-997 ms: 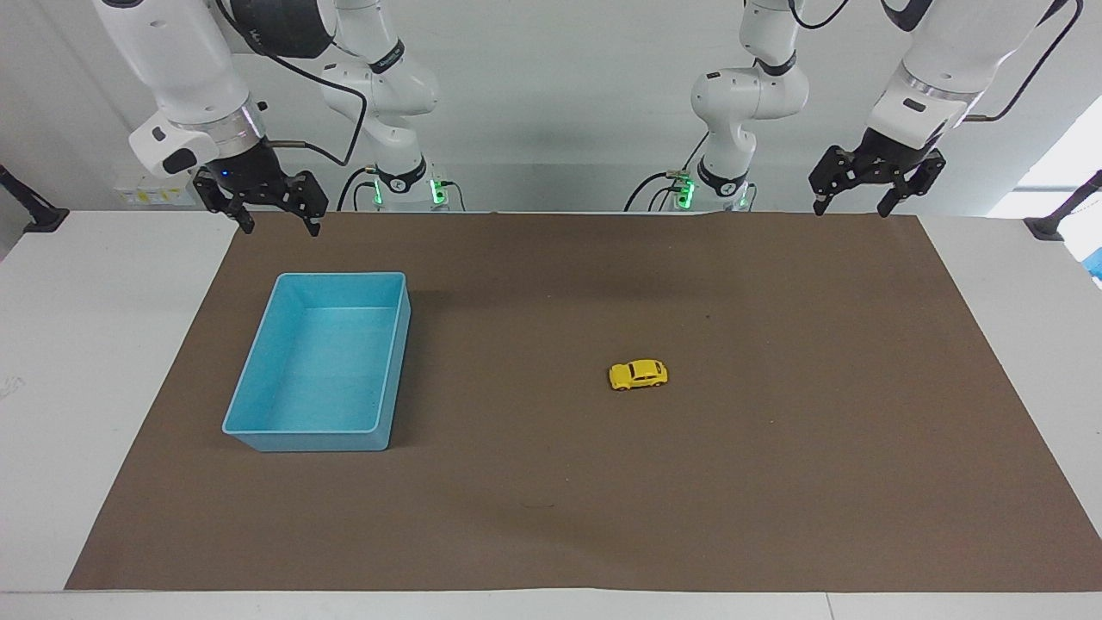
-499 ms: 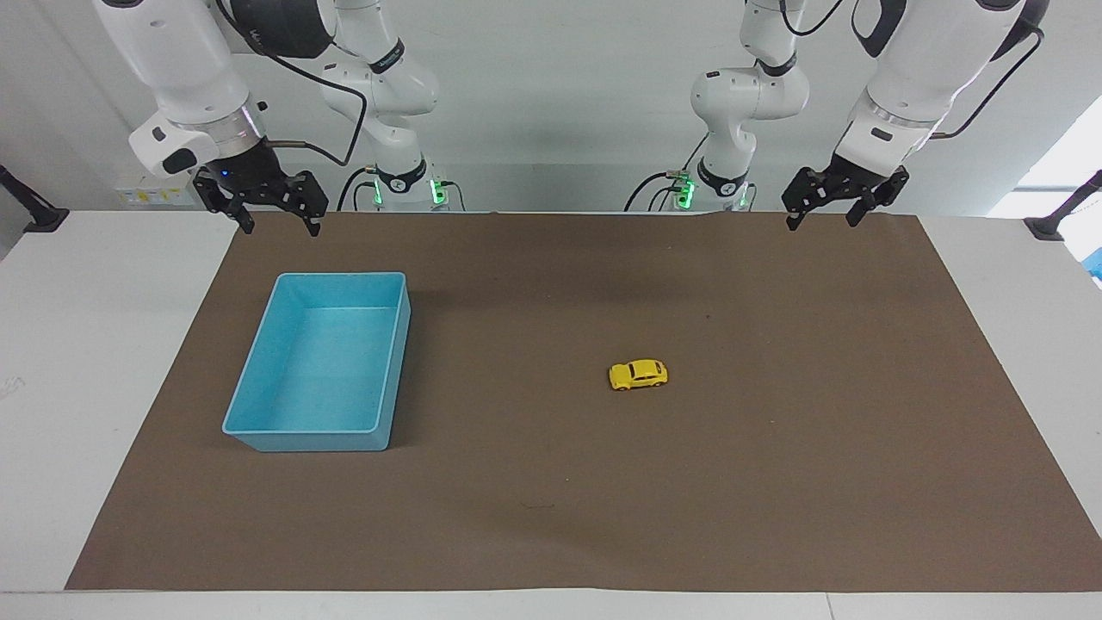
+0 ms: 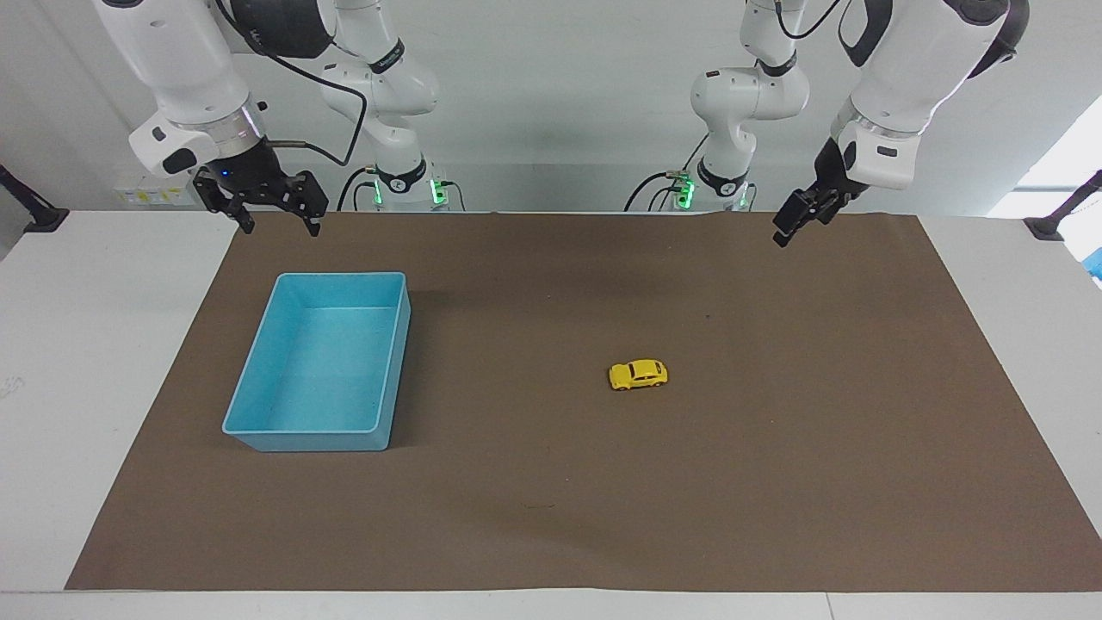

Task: Wind up and store yellow beetle car

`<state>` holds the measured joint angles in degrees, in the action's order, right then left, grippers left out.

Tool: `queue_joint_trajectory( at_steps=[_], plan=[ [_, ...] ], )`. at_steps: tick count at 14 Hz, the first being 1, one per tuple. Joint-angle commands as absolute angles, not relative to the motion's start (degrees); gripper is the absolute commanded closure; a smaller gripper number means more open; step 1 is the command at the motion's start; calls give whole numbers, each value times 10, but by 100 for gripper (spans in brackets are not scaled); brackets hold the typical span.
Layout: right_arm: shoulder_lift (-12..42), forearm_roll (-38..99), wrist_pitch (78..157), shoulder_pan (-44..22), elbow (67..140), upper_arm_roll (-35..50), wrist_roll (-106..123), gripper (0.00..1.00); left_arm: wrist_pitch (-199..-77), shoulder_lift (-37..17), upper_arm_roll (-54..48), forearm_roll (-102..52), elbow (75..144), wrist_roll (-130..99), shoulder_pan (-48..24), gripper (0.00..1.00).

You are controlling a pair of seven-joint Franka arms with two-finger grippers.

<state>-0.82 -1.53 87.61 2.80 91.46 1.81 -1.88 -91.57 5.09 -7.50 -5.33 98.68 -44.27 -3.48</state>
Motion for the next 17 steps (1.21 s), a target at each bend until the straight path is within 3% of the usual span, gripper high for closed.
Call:
queue_joint_trajectory(
  at_steps=[1,7,12,17],
  plan=[
    [-18,-4,872,32,922,19,-1,0,-947,55,-68,-63,1005,-558,-54,0],
    [-18,-4,871,32,922,19,-1,0,-1049,25,-67,-62,1034,-864,-109,0],
    [-18,-4,871,32,923,19,-1,0,-1108,-44,-66,-62,1039,-1075,-168,0],
    [-18,-4,871,32,923,19,-1,0,-1221,-93,-67,-55,1095,-1183,-208,0]
  ],
)
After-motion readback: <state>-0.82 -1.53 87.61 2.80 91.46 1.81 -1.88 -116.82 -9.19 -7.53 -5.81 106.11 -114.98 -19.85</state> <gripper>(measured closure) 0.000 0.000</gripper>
